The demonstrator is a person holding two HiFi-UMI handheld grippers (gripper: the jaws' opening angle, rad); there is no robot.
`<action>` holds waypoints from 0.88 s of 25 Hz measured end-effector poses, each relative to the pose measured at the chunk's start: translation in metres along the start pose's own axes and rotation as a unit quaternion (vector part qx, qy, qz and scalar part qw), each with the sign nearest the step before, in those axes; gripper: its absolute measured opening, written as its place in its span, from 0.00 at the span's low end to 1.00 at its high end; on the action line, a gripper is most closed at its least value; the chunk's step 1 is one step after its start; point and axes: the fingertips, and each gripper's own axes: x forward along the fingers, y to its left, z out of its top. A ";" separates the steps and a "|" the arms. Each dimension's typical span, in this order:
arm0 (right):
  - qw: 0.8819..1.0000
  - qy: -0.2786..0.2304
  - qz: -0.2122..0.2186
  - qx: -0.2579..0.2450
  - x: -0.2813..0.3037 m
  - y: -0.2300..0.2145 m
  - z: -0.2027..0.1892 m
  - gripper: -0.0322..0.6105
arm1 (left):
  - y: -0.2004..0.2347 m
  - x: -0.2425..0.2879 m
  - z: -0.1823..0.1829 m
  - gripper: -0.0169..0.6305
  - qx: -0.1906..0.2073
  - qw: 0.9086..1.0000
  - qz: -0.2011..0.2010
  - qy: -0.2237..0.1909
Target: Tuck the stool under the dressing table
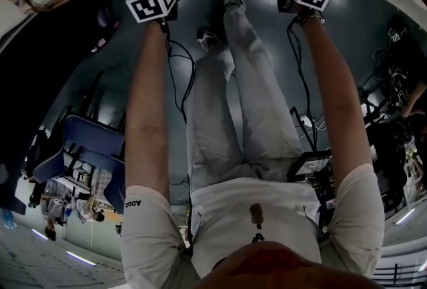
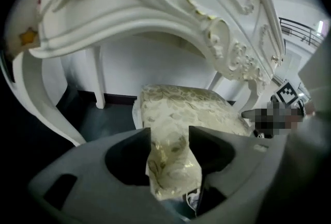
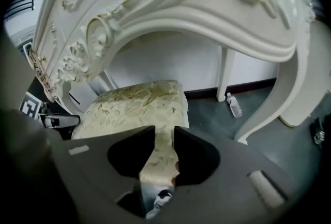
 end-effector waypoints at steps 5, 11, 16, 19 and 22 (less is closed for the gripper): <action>0.999 0.049 0.010 -0.015 -0.025 0.011 -0.060 0.28 | -0.014 -0.030 -0.047 0.40 -0.009 0.999 0.004 0.037; 0.997 0.074 0.010 -0.013 -0.027 0.013 -0.081 0.28 | -0.020 -0.037 -0.085 0.40 -0.006 0.996 0.005 0.085; 0.996 0.079 0.027 -0.020 -0.011 0.019 -0.073 0.28 | -0.007 -0.029 -0.075 0.34 -0.010 0.997 0.030 0.072; 0.997 0.065 0.021 -0.024 -0.001 0.015 -0.059 0.28 | -0.003 -0.016 -0.061 0.34 -0.005 0.997 0.032 0.064; 0.999 0.044 0.013 -0.019 0.016 0.008 -0.038 0.28 | -0.002 0.001 -0.042 0.36 0.000 0.998 0.027 0.054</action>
